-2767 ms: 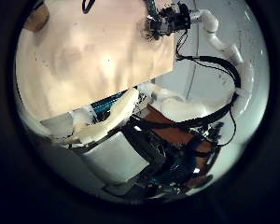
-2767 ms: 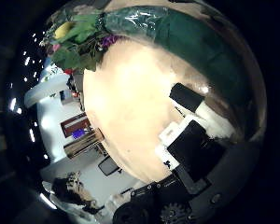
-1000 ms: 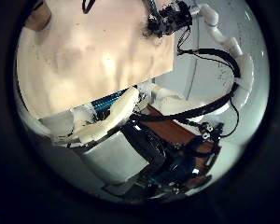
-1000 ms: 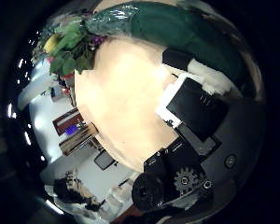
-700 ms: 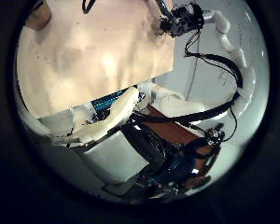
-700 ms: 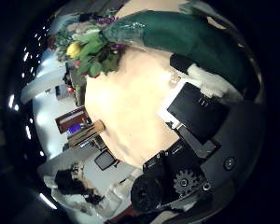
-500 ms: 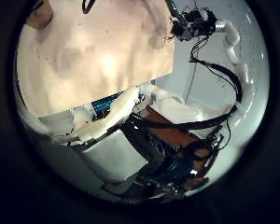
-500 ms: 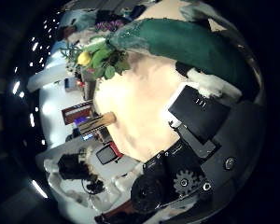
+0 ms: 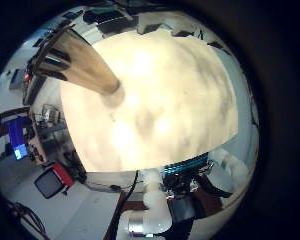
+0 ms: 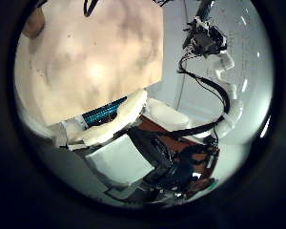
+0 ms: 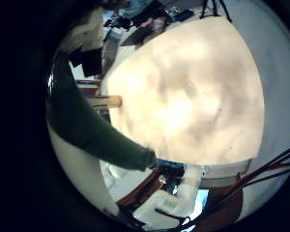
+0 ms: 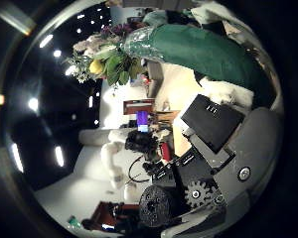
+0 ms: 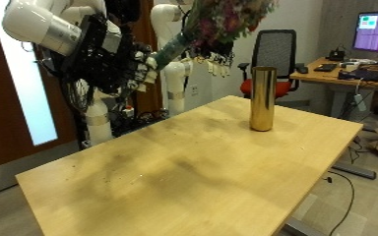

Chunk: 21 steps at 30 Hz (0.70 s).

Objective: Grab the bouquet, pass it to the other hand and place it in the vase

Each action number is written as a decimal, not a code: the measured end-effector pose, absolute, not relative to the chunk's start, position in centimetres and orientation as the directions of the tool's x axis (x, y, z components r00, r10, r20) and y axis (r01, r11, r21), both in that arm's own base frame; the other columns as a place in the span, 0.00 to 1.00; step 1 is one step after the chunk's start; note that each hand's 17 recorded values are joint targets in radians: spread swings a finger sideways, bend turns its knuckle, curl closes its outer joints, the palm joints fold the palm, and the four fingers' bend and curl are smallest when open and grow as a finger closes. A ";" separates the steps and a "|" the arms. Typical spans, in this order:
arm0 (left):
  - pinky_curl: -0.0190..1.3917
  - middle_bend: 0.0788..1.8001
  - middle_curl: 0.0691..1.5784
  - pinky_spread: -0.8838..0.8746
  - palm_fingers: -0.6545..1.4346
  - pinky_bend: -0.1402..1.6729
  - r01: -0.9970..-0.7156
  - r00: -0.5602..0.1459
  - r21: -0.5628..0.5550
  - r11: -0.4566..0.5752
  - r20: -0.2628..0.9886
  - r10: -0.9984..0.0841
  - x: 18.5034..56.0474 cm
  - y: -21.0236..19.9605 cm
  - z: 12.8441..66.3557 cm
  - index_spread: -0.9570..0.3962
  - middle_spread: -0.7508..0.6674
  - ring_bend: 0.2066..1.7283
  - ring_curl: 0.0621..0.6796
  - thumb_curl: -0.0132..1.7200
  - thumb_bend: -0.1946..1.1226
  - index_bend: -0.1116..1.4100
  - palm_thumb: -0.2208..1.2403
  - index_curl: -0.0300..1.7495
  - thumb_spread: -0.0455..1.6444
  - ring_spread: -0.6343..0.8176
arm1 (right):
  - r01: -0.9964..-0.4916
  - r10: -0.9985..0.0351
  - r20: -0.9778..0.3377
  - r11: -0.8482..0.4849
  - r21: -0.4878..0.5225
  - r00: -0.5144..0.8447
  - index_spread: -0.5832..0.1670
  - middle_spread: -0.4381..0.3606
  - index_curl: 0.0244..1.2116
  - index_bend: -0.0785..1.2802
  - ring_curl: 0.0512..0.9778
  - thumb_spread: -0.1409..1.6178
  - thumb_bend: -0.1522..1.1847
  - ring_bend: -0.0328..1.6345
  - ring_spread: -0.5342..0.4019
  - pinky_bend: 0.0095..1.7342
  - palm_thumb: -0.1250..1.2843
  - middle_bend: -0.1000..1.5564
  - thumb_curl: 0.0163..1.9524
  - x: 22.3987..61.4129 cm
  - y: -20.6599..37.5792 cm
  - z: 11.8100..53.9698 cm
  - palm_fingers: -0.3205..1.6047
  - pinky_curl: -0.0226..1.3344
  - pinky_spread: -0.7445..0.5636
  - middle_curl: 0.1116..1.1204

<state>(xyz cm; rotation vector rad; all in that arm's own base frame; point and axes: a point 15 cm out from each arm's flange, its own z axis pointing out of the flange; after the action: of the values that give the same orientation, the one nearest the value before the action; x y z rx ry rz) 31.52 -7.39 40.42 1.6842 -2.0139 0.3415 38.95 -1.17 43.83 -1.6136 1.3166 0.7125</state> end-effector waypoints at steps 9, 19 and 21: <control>0.19 0.14 0.22 0.81 0.45 0.25 -0.991 -0.132 -0.087 0.100 0.749 -0.649 34.6 -9.4 45.2 0.84 0.62 0.23 0.18 0.18 0.12 0.17 0.28 0.22 0.52 0.75 | -0.889 -0.193 -0.868 -0.128 -0.439 0.457 0.39 0.40 0.87 0.80 0.62 0.20 0.10 0.90 0.39 0.70 0.95 0.89 0.49 36.8 5.8 44.3 0.75 0.63 0.41 0.64; 0.21 0.12 0.21 0.81 0.43 0.27 -0.986 -0.158 -0.106 0.129 0.841 -0.518 33.9 -10.8 47.3 0.87 0.67 0.26 0.19 0.19 0.12 0.18 0.27 0.20 0.50 0.75 | -0.862 -0.056 -0.873 -0.205 -0.464 0.484 0.40 0.41 0.87 0.82 0.62 0.18 0.10 0.90 0.38 0.67 0.95 0.89 0.49 34.4 10.2 45.5 0.75 0.68 0.40 0.64; 0.21 0.13 0.21 0.80 0.43 0.27 -0.983 -0.169 -0.107 0.150 0.850 -0.499 33.4 -11.0 47.6 0.88 0.68 0.26 0.19 0.19 0.12 0.17 0.28 0.20 0.50 0.75 | -0.857 -0.040 -0.876 -0.230 -0.461 0.481 0.40 0.41 0.87 0.82 0.62 0.17 0.10 0.90 0.38 0.67 0.95 0.89 0.49 34.0 11.3 45.4 0.75 0.68 0.40 0.64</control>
<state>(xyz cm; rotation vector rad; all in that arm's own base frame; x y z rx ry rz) 33.36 -11.02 47.62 1.4230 -1.7626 0.9222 33.99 11.26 45.41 -1.6294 0.7874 0.9290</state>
